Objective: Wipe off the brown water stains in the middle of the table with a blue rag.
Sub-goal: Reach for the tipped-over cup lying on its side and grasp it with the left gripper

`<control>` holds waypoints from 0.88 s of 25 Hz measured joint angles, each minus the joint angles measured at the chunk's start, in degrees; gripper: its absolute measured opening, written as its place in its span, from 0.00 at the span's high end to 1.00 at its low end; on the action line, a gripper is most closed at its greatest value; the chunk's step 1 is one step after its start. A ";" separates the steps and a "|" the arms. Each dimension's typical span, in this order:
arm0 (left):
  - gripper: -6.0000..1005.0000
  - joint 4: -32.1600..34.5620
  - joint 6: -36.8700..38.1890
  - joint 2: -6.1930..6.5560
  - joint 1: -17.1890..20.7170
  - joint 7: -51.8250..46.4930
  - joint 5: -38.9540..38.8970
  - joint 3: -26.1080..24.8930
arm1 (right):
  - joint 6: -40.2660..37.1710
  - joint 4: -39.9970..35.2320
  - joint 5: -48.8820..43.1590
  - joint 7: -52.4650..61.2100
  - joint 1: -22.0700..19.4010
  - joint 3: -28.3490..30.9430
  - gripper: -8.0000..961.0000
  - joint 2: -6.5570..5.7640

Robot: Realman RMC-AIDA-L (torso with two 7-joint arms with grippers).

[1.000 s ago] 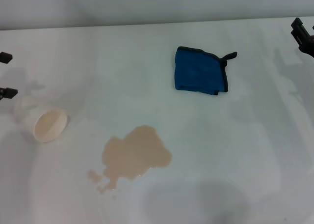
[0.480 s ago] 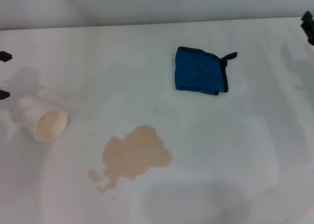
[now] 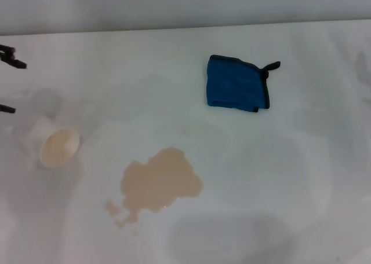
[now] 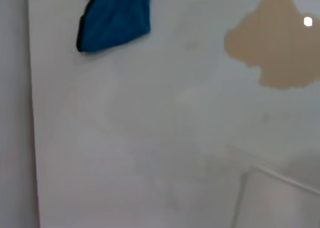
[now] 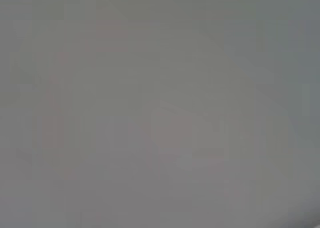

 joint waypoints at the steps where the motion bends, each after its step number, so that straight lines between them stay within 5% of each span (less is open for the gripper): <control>1: 0.14 0.01 -0.74 -0.48 -0.13 0.75 0.21 0.00 | 0.08 0.00 0.42 -0.02 0.04 0.01 0.31 0.00; 8: 0.14 0.43 -4.01 -3.92 -1.09 5.65 4.09 0.00 | 0.51 -0.01 1.31 0.13 0.15 0.07 0.31 0.00; 22: 0.14 6.25 -9.33 -5.59 -0.49 5.93 9.87 -0.08 | 1.56 0.24 3.92 0.22 -0.38 0.08 0.31 -0.17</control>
